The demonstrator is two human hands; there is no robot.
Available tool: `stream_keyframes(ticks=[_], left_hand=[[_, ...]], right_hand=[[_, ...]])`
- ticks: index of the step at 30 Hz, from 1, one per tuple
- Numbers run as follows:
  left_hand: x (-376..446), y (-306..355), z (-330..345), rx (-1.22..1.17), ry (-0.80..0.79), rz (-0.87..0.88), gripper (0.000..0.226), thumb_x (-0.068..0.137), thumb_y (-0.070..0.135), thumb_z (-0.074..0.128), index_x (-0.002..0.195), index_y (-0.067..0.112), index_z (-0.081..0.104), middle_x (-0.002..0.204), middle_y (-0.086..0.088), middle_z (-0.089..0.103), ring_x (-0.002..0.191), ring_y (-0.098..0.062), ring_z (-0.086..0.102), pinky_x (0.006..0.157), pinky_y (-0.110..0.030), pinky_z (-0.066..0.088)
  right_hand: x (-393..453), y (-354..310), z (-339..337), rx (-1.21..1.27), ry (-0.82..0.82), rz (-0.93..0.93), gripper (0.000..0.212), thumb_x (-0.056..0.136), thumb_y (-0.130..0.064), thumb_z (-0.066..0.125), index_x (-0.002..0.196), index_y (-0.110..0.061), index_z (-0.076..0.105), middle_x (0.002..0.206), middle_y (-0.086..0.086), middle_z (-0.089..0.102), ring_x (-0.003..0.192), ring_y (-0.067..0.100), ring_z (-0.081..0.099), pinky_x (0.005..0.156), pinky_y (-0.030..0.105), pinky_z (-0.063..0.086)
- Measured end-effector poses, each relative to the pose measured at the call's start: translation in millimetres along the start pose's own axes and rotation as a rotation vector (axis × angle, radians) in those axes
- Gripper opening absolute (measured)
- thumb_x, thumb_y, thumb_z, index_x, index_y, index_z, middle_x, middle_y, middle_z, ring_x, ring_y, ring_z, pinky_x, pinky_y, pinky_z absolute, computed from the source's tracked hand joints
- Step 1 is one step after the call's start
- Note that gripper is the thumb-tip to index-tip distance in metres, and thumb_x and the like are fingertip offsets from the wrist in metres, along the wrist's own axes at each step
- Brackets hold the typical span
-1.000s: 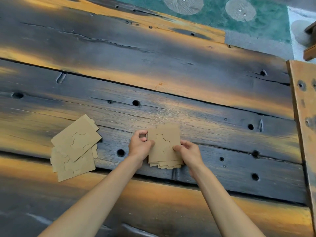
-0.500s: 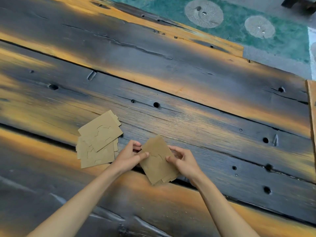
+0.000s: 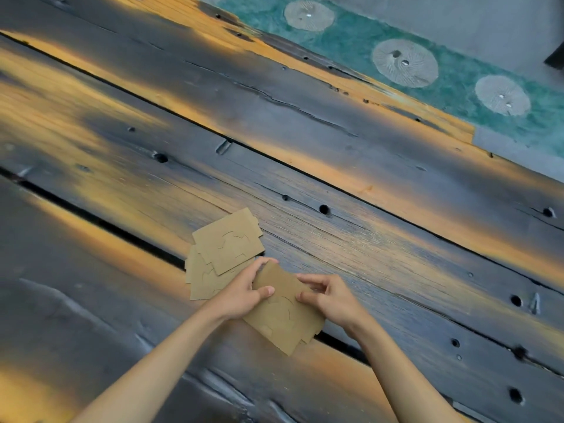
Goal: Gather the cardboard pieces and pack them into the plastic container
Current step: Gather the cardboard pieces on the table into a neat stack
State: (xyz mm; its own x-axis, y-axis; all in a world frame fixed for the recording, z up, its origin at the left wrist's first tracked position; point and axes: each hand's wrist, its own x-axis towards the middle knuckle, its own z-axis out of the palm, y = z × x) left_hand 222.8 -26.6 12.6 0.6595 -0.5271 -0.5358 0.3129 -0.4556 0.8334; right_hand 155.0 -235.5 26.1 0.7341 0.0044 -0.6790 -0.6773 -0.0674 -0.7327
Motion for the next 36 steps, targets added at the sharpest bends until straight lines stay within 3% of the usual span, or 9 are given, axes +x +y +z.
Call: stream_keyframes(ticks=[3, 6, 12, 17, 20, 22, 27, 31, 36], left_hand=[[-7, -11, -11, -0.082, 0.066, -0.007, 0.054, 0.095, -0.005, 0.057, 0.136, 0.029, 0.045, 0.124, 0.003, 0.057, 0.105, -0.006, 0.058, 0.088, -0.014, 0.047], [-13, -20, -27, -0.111, 0.141, 0.028, 0.063, 0.093, -0.005, 0.056, 0.137, 0.039, 0.047, 0.136, 0.015, 0.053, 0.113, 0.014, 0.055, 0.089, -0.004, 0.042], [-4, -21, -66, -0.331, 0.366, -0.077, 0.052, 0.094, -0.004, 0.057, 0.117, 0.043, 0.055, 0.128, 0.000, 0.061, 0.112, -0.020, 0.062, 0.088, -0.037, 0.058], [23, -8, -84, -0.363, 0.507, -0.152, 0.049, 0.091, 0.002, 0.062, 0.115, 0.043, 0.052, 0.117, -0.004, 0.064, 0.104, -0.020, 0.064, 0.074, -0.033, 0.056], [39, -4, -92, -0.295, 0.622, -0.184, 0.050, 0.089, 0.008, 0.066, 0.121, 0.044, 0.050, 0.121, -0.003, 0.059, 0.105, -0.022, 0.062, 0.087, -0.044, 0.058], [46, -6, -95, -0.175, 0.695, -0.247, 0.049, 0.086, 0.015, 0.068, 0.120, 0.044, 0.049, 0.124, -0.005, 0.047, 0.112, -0.026, 0.052, 0.099, -0.043, 0.050], [51, -18, -91, -0.090, 0.742, -0.396, 0.043, 0.084, 0.020, 0.069, 0.118, 0.038, 0.049, 0.128, -0.011, 0.039, 0.121, -0.028, 0.031, 0.098, -0.037, 0.037], [57, -20, -95, -0.088, 0.765, -0.390, 0.047, 0.086, 0.019, 0.069, 0.126, 0.034, 0.049, 0.129, -0.014, 0.045, 0.124, -0.029, 0.038, 0.094, -0.036, 0.040], [62, -19, -104, -0.162, 0.794, -0.414, 0.049, 0.083, 0.015, 0.072, 0.122, 0.034, 0.052, 0.130, -0.013, 0.051, 0.117, -0.032, 0.052, 0.101, -0.047, 0.050]], right_hand=[[9, -2, 12, 0.096, 0.056, 0.007, 0.034, 0.089, 0.000, 0.074, 0.119, -0.016, 0.074, 0.095, -0.003, 0.081, 0.079, 0.004, 0.076, 0.064, 0.013, 0.055], [17, -6, 23, 0.174, 0.136, 0.005, 0.032, 0.088, -0.004, 0.077, 0.117, -0.018, 0.073, 0.104, 0.004, 0.079, 0.078, 0.000, 0.074, 0.061, 0.013, 0.053], [39, -20, 45, 0.171, 0.129, -0.011, 0.027, 0.093, -0.013, 0.074, 0.118, -0.022, 0.067, 0.093, -0.005, 0.082, 0.088, 0.004, 0.076, 0.066, 0.016, 0.057], [79, -58, 57, 0.079, 0.217, -0.104, 0.020, 0.095, -0.010, 0.070, 0.108, -0.025, 0.071, 0.084, -0.013, 0.079, 0.080, 0.000, 0.075, 0.067, 0.015, 0.059], [105, -79, 63, -0.001, 0.231, -0.098, 0.020, 0.096, -0.011, 0.068, 0.112, -0.021, 0.071, 0.093, -0.013, 0.075, 0.082, 0.002, 0.072, 0.072, 0.018, 0.060], [120, -87, 66, -0.043, 0.230, -0.081, 0.020, 0.096, -0.012, 0.068, 0.114, -0.020, 0.071, 0.095, -0.011, 0.073, 0.087, 0.003, 0.070, 0.074, 0.019, 0.057], [148, -93, 70, -0.187, 0.218, -0.058, 0.028, 0.093, -0.015, 0.070, 0.121, -0.013, 0.074, 0.110, 0.000, 0.076, 0.100, 0.015, 0.071, 0.088, 0.031, 0.059], [158, -93, 72, -0.185, 0.197, -0.032, 0.031, 0.093, -0.015, 0.071, 0.124, -0.013, 0.073, 0.120, 0.003, 0.075, 0.113, 0.019, 0.069, 0.103, 0.042, 0.056], [164, -90, 74, -0.155, 0.217, 0.002, 0.028, 0.091, -0.016, 0.074, 0.119, -0.015, 0.073, 0.116, 0.003, 0.076, 0.108, 0.020, 0.071, 0.100, 0.044, 0.057]])
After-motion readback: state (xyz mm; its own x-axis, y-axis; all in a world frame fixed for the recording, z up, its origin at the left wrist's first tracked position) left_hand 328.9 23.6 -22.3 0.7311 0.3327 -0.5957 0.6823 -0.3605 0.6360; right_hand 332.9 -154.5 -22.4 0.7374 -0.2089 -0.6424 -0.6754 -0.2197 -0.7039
